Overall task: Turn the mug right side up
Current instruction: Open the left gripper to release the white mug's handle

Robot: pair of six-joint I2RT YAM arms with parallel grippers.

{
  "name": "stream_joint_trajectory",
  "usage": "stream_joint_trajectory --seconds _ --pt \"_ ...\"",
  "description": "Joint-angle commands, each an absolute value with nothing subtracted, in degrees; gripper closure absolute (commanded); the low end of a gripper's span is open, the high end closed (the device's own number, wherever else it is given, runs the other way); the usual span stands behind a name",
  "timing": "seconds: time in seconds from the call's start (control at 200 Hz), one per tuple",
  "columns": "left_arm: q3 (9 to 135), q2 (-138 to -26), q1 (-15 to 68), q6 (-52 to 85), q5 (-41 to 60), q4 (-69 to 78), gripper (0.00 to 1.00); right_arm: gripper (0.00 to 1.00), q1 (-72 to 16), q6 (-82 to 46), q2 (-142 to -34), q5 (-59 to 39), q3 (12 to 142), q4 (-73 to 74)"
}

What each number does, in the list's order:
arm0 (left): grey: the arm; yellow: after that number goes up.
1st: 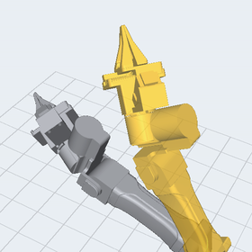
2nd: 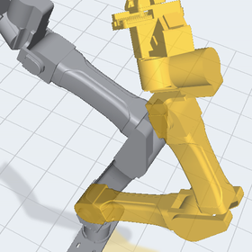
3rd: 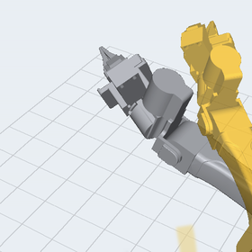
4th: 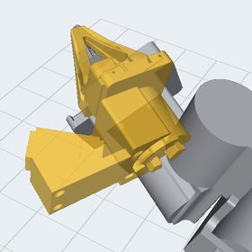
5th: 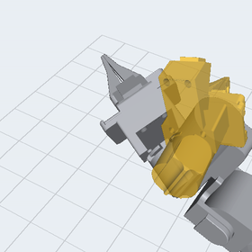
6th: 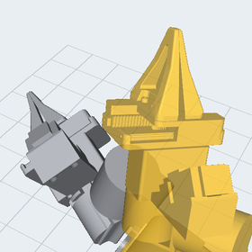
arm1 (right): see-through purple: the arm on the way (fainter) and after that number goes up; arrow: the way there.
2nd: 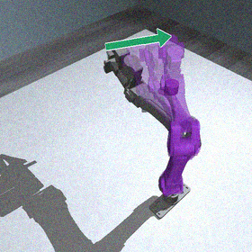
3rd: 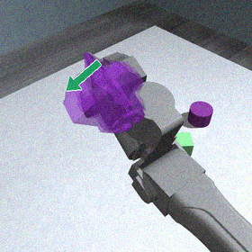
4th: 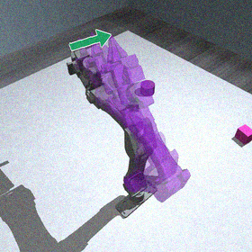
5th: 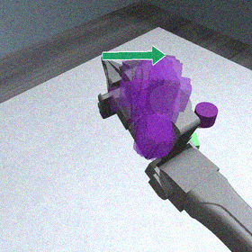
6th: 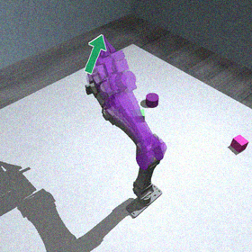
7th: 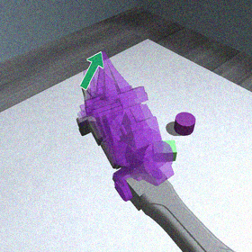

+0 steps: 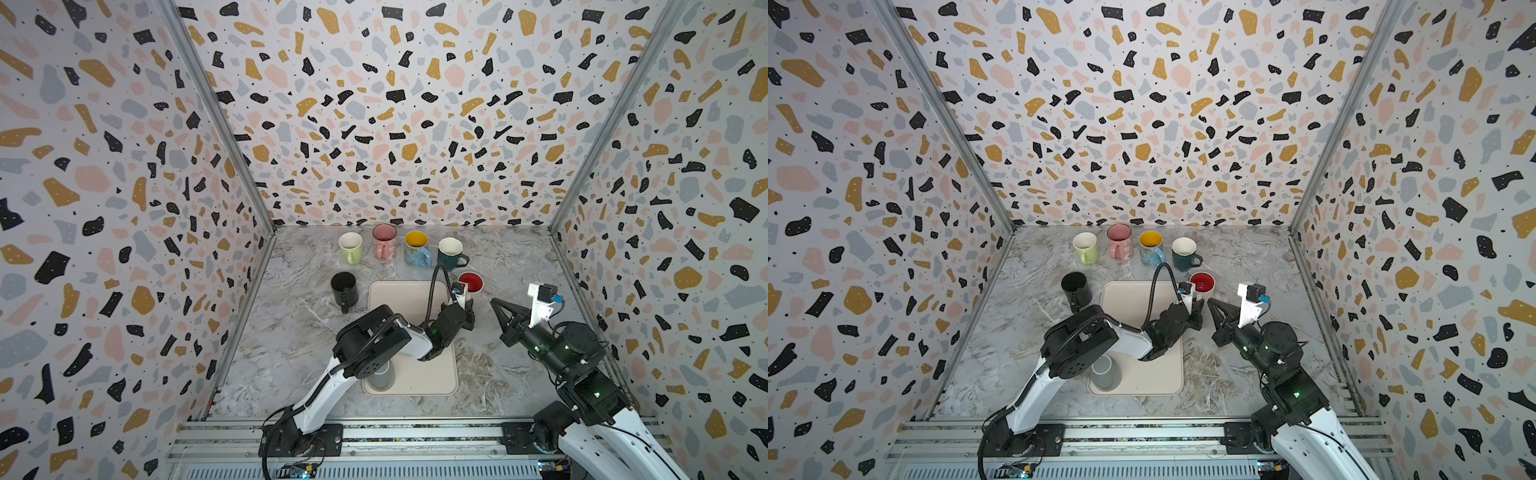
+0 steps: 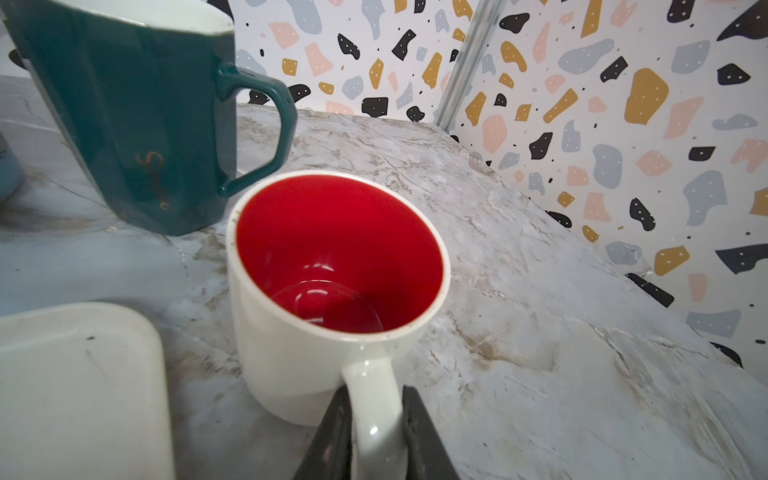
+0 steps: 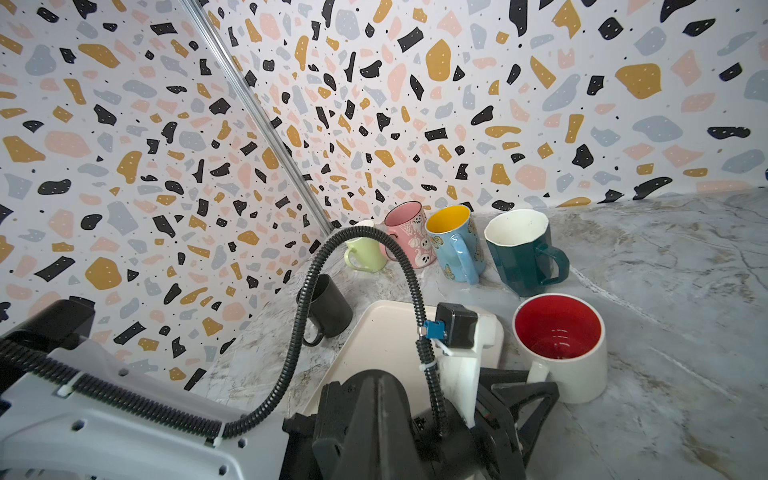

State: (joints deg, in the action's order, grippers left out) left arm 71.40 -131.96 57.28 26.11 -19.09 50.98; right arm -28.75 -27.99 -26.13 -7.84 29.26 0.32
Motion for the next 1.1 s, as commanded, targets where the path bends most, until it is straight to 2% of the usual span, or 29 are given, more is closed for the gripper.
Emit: stream_joint_trajectory --seconds 0.0,0.195,0.621,1.096 --pt "72.0 -134.0 55.7 28.0 -20.1 49.1 0.79 1.0 -28.5 -27.5 -25.5 -6.9 30.5 -1.1" --pt "70.7 -133.0 55.6 27.9 -17.5 50.6 0.77 1.0 -28.5 -27.8 -25.7 -7.1 30.2 -0.6" --pt "63.8 -128.6 56.0 26.6 -14.6 55.6 0.66 1.0 -28.5 -28.2 -26.2 -7.8 29.4 0.3" --pt "59.6 -121.3 59.1 21.8 -15.2 54.7 0.62 1.0 -28.5 -28.7 -26.3 -8.3 29.3 1.2"
